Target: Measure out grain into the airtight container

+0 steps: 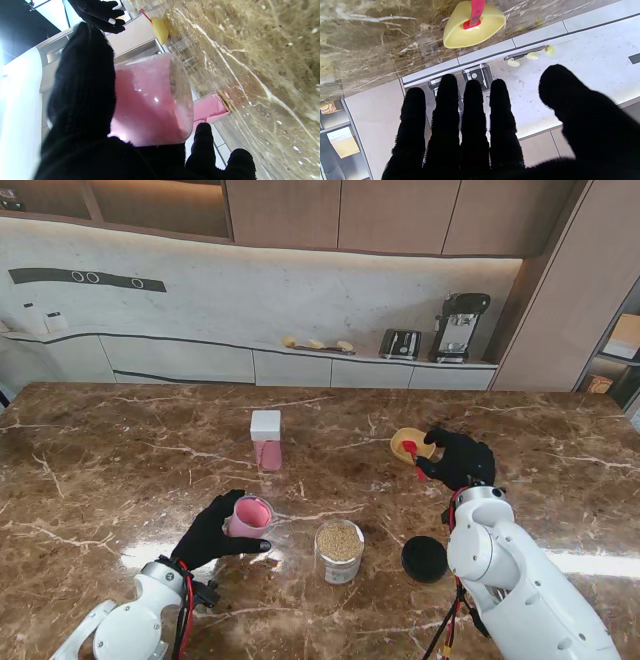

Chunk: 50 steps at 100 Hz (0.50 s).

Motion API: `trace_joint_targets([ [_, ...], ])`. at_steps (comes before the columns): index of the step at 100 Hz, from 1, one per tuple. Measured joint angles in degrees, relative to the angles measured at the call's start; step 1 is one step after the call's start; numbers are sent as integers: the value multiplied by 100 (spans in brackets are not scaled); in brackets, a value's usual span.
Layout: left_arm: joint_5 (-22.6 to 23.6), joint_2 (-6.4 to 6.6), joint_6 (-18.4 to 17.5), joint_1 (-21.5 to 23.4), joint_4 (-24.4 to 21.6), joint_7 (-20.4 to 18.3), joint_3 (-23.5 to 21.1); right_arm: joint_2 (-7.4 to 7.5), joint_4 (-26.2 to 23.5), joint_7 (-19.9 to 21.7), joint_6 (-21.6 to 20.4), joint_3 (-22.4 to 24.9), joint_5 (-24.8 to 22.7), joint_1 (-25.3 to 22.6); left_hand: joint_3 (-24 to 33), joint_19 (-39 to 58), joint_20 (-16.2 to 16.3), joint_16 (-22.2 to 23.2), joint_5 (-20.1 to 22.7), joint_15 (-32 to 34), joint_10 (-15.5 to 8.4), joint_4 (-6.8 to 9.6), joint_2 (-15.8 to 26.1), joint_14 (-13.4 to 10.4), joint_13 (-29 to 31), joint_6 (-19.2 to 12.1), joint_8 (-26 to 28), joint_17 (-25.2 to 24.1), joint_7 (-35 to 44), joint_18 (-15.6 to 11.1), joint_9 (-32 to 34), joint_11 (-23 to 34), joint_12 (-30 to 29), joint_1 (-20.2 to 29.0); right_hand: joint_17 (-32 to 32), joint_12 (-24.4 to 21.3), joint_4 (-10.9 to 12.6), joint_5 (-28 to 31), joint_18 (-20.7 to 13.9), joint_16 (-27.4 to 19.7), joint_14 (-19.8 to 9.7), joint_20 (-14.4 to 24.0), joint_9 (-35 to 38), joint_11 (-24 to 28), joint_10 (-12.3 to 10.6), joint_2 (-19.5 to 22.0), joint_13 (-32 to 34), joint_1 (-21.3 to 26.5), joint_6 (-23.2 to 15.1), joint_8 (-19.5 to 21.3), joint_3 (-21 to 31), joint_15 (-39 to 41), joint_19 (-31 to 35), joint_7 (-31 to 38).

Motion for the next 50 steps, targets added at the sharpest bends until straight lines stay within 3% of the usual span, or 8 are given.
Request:
trace_joint_targets([
  [21, -59, 2, 203, -115, 126, 12, -20, -29, -117, -165, -46, 38, 29, -219, -491, 0, -120, -123, 188, -194, -167, 1, 71, -340, -433, 0, -215, 34, -165, -334, -679, -109, -291, 54, -87, 0, 6, 0, 13, 0, 4, 0, 0, 0, 27, 5, -160, 0, 10, 0, 0, -27, -77, 0],
  [50, -33, -20, 536, -389, 514, 72, 8, -70, -146, -368, -140, 2, 138, -344, -773, 0, -120, -618, 189, -343, -346, 1, 241, -492, -433, 0, -361, 108, -300, -555, -1178, -187, -399, 55, -96, 0, 59, 0, 17, 0, 4, 0, 0, 0, 42, 22, -160, 0, 15, 0, 0, -26, -135, -7],
])
